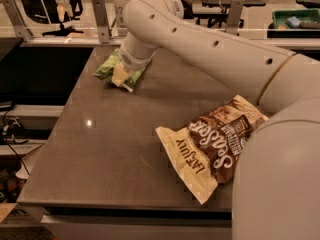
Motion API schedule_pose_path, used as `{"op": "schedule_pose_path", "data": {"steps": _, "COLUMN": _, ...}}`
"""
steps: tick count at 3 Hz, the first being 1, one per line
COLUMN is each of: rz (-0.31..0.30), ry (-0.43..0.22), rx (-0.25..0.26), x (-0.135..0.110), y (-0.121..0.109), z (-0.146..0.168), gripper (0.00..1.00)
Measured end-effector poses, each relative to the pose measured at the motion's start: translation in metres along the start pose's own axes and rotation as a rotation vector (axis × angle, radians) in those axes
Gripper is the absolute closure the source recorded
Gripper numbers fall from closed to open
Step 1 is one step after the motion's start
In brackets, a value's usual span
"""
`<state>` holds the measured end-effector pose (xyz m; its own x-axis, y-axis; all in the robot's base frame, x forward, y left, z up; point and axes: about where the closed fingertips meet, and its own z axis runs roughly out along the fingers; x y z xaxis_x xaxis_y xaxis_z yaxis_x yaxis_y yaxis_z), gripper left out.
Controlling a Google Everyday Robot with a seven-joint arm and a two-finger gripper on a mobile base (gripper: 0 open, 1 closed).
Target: Pick green jalapeno chip bag
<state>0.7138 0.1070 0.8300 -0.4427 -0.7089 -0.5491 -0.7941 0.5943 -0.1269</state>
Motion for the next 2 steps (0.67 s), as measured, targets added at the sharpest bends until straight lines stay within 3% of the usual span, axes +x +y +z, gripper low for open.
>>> {"op": "schedule_pose_path", "data": {"steps": 1, "rz": 0.018, "ry": -0.019, "rx": -0.006, "x": 0.005, "y": -0.006, "z": -0.02, "gripper": 0.86}}
{"op": "schedule_pose_path", "data": {"steps": 2, "rz": 0.012, "ry": -0.045, "rx": -0.009, "x": 0.01, "y": -0.012, "z": -0.057, "gripper": 1.0}}
